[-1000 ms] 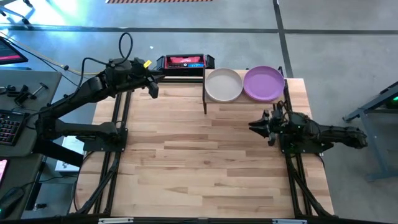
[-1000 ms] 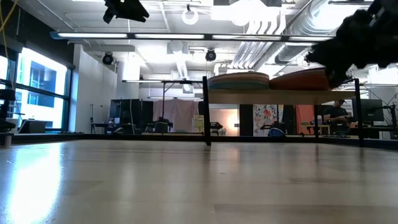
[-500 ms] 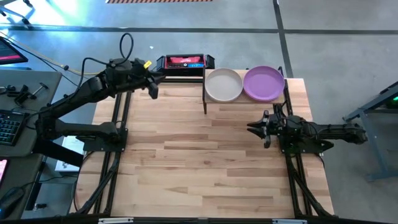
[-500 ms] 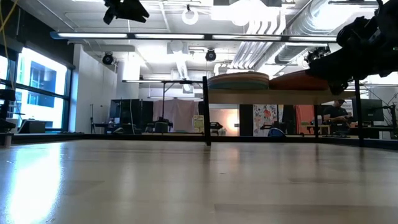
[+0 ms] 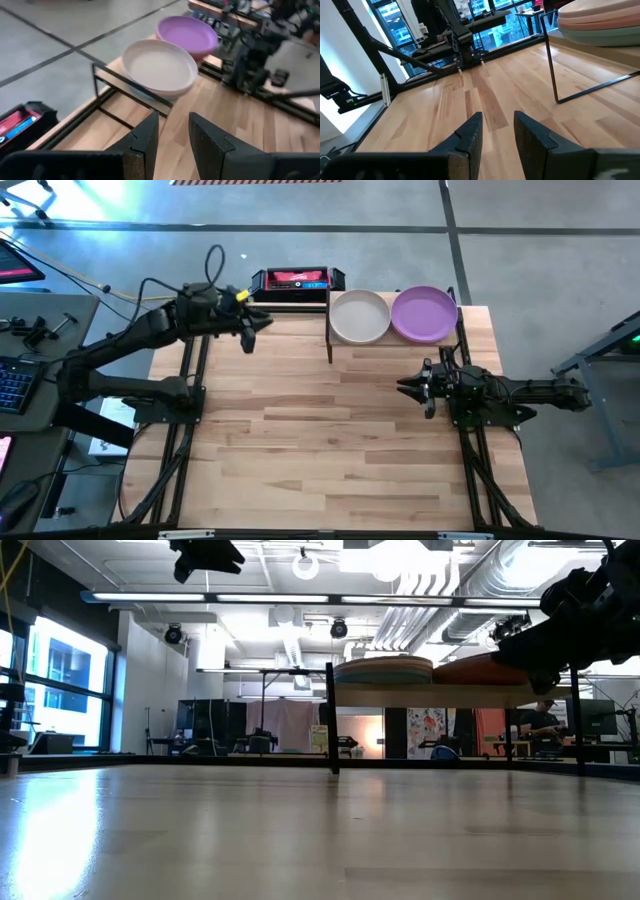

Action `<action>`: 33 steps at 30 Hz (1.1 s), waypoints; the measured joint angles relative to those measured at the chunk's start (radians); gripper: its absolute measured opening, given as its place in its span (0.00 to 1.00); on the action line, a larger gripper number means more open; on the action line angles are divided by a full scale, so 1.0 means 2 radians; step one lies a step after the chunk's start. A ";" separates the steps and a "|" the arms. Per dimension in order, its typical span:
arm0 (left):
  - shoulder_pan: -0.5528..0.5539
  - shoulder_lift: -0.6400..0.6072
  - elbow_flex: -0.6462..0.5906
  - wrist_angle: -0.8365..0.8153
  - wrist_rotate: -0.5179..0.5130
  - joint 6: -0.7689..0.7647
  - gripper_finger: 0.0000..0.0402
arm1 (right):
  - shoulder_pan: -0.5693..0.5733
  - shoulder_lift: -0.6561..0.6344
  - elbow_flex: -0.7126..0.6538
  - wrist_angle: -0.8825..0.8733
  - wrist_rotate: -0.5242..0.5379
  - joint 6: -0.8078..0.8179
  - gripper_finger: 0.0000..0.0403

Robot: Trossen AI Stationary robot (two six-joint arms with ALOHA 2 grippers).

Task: Place and stack plates onto a shelf
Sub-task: Return to Home Position

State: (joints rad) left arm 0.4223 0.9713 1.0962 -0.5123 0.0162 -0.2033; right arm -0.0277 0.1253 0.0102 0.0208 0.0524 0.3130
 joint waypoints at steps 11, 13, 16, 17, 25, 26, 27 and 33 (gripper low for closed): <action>-0.087 -0.037 -0.140 0.168 0.030 0.022 0.24 | 0.000 0.000 0.000 0.000 0.000 0.000 0.23; -0.101 -0.047 -0.164 0.189 0.052 0.025 0.24 | 0.000 0.000 0.000 0.000 0.000 0.000 0.23; -0.123 -0.071 -0.199 0.206 0.071 0.029 0.24 | 0.000 0.000 0.000 0.000 0.000 0.000 0.23; -0.129 -0.081 -0.210 0.205 0.069 0.035 0.24 | 0.000 0.000 0.000 0.000 0.000 0.000 0.23; -0.161 -0.174 -0.295 0.265 0.062 0.026 0.24 | 0.000 0.000 0.000 0.000 0.000 0.000 0.23; -0.164 -0.186 -0.307 0.272 0.062 0.019 0.24 | 0.000 0.000 0.000 0.000 0.000 0.000 0.23; -0.166 -0.198 -0.317 0.275 0.062 0.011 0.24 | 0.000 0.000 0.000 0.000 0.000 0.000 0.23; -0.169 -0.254 -0.354 0.255 0.073 -0.017 0.24 | 0.000 0.000 0.000 0.000 0.000 0.000 0.23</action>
State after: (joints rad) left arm 0.0837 0.4640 0.3884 -0.0029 0.1613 -0.2375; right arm -0.0277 0.1253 0.0101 0.0200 0.0525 0.3126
